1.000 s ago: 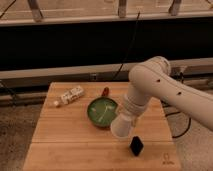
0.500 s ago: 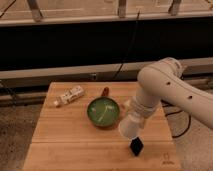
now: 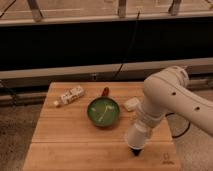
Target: Place the ceramic cup over the eraser
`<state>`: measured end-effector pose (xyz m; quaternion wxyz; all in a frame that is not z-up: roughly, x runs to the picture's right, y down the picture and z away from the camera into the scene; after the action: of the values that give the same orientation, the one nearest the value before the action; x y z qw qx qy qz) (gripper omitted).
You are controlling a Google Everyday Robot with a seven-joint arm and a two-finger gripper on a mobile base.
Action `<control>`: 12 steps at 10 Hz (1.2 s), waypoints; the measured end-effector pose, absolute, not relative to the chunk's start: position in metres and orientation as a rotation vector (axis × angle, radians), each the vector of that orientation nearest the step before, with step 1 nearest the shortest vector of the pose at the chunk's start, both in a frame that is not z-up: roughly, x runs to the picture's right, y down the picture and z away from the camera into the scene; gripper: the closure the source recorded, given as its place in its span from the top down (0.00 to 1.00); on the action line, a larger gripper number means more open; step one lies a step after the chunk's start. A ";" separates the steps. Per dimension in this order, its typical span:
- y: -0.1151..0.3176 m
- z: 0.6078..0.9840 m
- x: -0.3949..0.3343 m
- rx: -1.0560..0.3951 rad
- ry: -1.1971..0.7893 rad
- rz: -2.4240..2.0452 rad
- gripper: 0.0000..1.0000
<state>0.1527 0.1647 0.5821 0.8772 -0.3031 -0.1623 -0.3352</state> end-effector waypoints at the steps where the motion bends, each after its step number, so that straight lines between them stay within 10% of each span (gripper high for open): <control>1: 0.168 0.583 0.154 -0.632 -0.336 -0.696 0.00; 12: 0.205 0.627 0.158 -0.682 -0.396 -0.661 0.00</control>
<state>0.1581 0.2049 0.6269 0.8704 -0.3264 -0.1894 -0.3161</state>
